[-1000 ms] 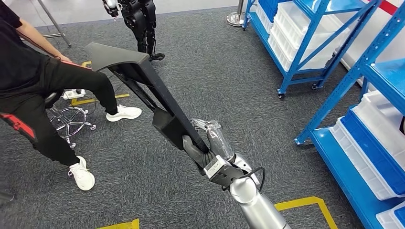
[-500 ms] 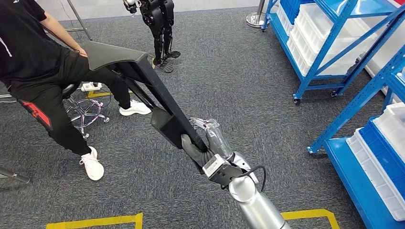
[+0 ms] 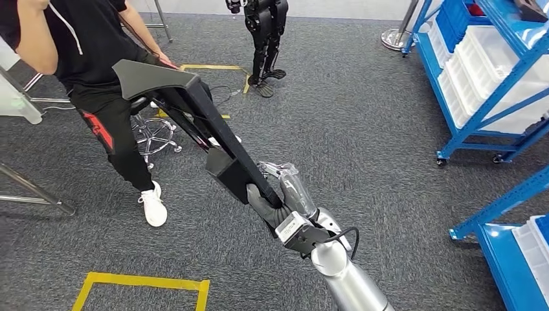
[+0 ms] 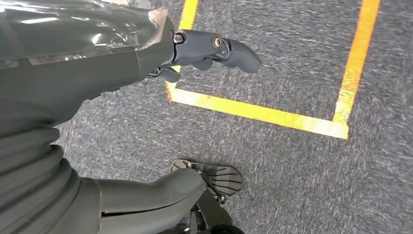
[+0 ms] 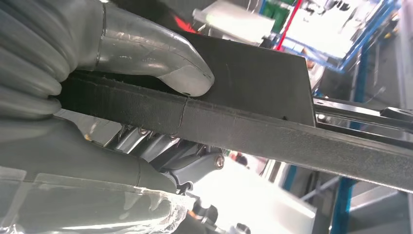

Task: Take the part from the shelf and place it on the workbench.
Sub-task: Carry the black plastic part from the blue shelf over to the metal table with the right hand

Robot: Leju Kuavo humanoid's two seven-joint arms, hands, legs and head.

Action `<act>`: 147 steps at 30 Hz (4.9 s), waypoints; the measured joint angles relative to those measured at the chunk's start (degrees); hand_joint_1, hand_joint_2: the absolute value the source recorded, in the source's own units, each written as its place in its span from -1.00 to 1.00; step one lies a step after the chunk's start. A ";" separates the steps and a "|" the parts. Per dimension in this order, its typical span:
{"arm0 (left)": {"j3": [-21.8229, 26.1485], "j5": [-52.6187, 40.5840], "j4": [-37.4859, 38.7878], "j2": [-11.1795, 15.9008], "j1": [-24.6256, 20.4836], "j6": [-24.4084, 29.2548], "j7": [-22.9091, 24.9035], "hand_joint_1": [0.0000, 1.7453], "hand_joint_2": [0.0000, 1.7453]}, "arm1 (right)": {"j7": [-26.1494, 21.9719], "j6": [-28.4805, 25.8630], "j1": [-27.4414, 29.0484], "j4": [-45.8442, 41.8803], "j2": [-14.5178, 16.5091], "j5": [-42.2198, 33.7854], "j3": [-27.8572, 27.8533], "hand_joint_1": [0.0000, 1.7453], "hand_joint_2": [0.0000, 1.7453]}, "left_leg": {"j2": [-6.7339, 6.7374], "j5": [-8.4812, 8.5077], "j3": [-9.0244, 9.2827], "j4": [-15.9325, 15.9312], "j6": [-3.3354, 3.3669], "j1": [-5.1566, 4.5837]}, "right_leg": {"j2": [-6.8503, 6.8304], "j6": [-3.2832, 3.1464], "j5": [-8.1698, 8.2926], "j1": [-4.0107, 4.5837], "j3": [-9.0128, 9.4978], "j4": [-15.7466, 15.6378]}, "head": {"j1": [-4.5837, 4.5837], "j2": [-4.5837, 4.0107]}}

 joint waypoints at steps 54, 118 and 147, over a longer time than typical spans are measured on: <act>1.71 -0.08 -0.04 -0.16 0.00 0.27 -2.76 -1.00 1.00 | 0.46 0.63 -1.48 0.10 1.32 -0.05 0.57 1.00 1.00 | 5.13 0.10 0.12 -0.55 0.10 0.13 | -3.93 -1.91 -0.25 0.79 3.27 -3.50 | -0.13 0.00; 3.98 -2.20 -0.10 -0.40 -0.11 1.42 -2.53 -1.00 1.00 | -0.89 1.92 -2.48 3.52 0.62 -0.99 1.09 1.00 1.00 | 2.79 0.54 -0.11 -0.88 0.17 0.29 | -1.52 -1.81 -4.27 0.57 -1.45 6.50 | 0.08 0.00; 4.07 -3.40 -0.10 -0.57 0.09 1.99 -2.67 -1.00 1.00 | -2.08 1.70 -2.73 4.93 0.43 -1.38 1.02 1.00 1.00 | 4.72 0.13 -1.27 0.40 -2.27 -0.15 | -2.62 -1.97 2.03 0.91 5.44 -8.60 | -0.27 0.00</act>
